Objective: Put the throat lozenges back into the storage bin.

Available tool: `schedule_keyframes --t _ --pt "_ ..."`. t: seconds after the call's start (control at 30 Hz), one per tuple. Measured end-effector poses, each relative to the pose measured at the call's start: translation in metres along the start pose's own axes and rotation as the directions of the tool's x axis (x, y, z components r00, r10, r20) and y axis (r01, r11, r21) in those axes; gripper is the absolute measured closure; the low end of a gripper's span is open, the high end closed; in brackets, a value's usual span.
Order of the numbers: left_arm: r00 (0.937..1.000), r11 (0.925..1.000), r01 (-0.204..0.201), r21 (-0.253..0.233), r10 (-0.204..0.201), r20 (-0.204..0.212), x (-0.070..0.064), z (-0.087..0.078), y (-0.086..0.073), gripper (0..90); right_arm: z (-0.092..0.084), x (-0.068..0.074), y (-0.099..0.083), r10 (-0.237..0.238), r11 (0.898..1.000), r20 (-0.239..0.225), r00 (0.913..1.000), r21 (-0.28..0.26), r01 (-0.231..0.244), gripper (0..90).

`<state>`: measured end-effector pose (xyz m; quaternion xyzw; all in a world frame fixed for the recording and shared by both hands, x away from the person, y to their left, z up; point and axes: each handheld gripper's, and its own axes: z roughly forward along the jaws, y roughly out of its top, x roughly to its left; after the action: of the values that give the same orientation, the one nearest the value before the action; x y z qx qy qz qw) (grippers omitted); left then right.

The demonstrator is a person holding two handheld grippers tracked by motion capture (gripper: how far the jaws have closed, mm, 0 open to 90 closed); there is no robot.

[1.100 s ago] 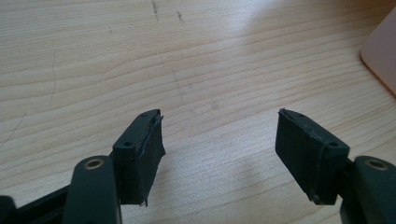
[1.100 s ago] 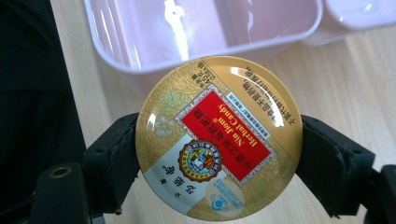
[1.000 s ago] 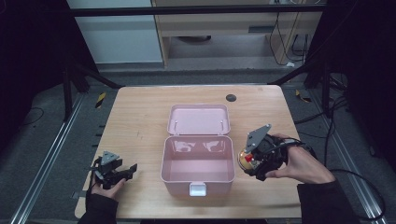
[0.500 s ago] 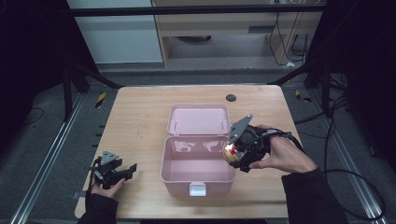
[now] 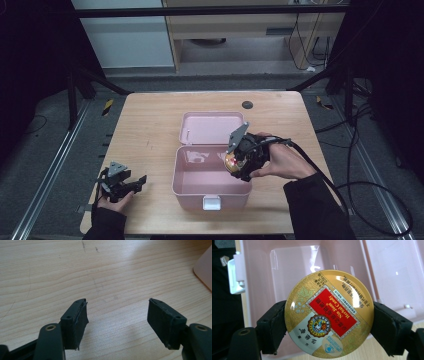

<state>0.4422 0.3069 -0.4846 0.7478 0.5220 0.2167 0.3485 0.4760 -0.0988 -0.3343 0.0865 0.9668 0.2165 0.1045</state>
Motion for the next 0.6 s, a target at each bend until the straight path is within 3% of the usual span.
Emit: schedule_keyframes --t 0.33,0.6 --pt "1.0000 1.0000 0.002 -0.002 -0.002 0.000 0.000 0.001 0.000 31.7 0.027 -0.002 -0.003 -0.007 0.999 -0.027 0.9996 0.046 0.009 20.5" --pt "1.0000 1.0000 0.002 -0.002 -0.002 0.000 0.000 0.000 0.000 31.7 0.038 0.001 -0.002 -0.026 0.998 -0.040 0.9989 0.058 0.028 20.5"
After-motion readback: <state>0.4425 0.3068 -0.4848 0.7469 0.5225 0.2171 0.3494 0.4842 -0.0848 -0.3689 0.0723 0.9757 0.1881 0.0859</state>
